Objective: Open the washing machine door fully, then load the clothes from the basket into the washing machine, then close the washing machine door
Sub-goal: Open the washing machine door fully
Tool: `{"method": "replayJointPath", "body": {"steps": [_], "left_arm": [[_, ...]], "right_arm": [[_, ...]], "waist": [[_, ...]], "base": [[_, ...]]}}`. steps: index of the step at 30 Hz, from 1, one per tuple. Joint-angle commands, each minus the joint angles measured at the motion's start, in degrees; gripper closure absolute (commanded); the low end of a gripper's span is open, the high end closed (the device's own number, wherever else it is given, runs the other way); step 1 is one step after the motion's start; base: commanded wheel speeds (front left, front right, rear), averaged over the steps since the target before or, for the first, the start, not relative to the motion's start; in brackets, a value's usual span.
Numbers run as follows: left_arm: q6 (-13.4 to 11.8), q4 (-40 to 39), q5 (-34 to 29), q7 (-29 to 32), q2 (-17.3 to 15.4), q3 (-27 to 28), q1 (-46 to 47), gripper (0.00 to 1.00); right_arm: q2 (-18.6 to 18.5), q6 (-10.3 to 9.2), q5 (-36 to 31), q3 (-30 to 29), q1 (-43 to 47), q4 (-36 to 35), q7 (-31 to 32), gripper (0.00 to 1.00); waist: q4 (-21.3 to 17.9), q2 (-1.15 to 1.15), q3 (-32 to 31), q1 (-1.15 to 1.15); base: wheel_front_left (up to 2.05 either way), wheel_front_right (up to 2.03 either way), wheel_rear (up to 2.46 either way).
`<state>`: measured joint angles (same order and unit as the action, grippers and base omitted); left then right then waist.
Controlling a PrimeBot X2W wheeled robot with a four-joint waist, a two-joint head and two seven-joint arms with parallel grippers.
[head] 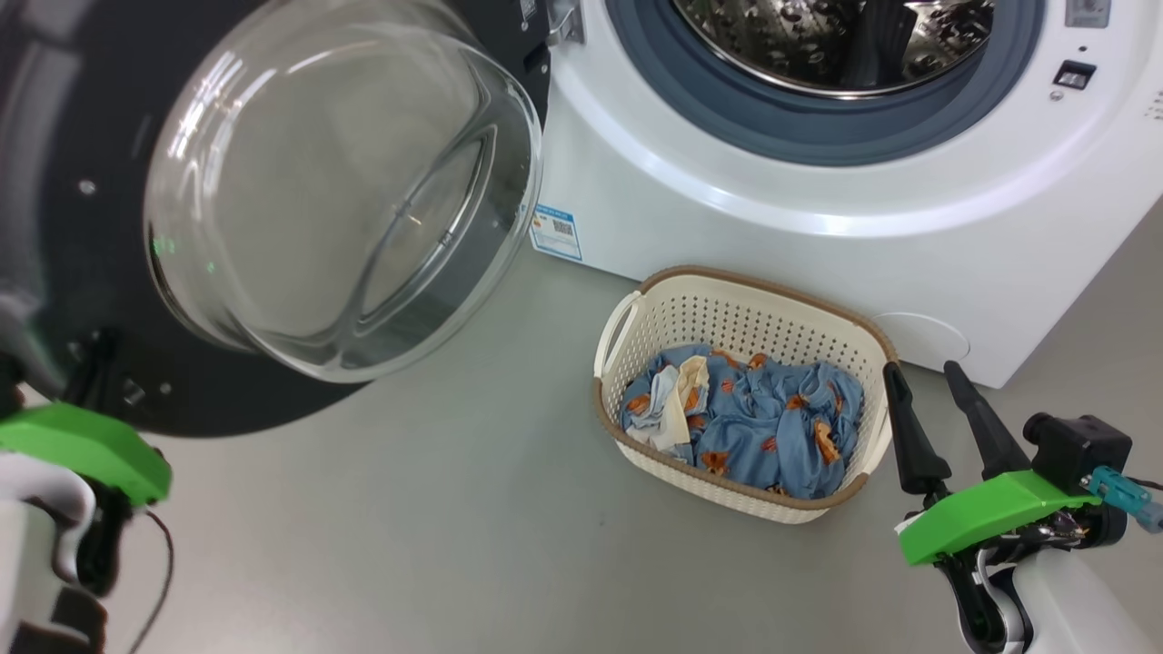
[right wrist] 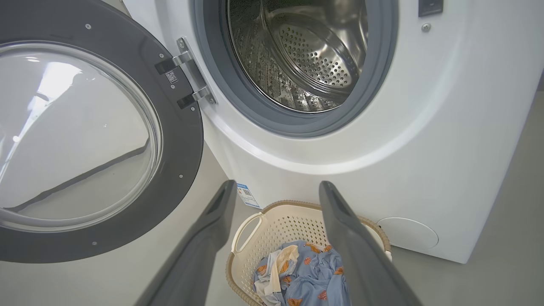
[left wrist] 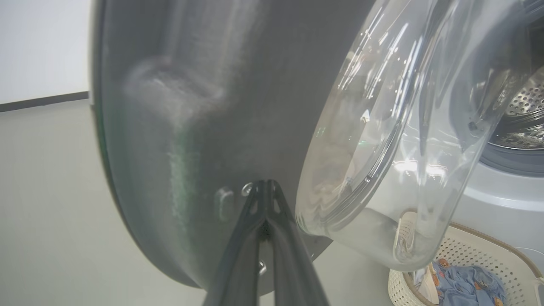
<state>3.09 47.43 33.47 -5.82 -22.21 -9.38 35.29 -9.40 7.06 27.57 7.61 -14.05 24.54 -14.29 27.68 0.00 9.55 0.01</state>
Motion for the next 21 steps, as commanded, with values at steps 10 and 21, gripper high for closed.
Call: {"method": "replayJointPath", "body": {"steps": [10,21], "left_arm": [[1.19,9.77,-1.72,-1.72,-6.67,0.76,10.86,1.0],[2.24,17.54,-2.28,-3.6,-8.03,-0.54,14.97,1.0]], "right_arm": [[0.07,0.43,-1.27,2.02,-4.34,-0.92,-0.71,0.0],[0.54,0.43,-1.42,1.52,-4.34,-0.65,-0.71,0.0]], "waist": [[-1.23,0.0,2.91,-0.01],[-2.7,0.0,3.43,-0.01]], "base": [[0.0,0.0,0.0],[0.0,0.0,0.0]]}}
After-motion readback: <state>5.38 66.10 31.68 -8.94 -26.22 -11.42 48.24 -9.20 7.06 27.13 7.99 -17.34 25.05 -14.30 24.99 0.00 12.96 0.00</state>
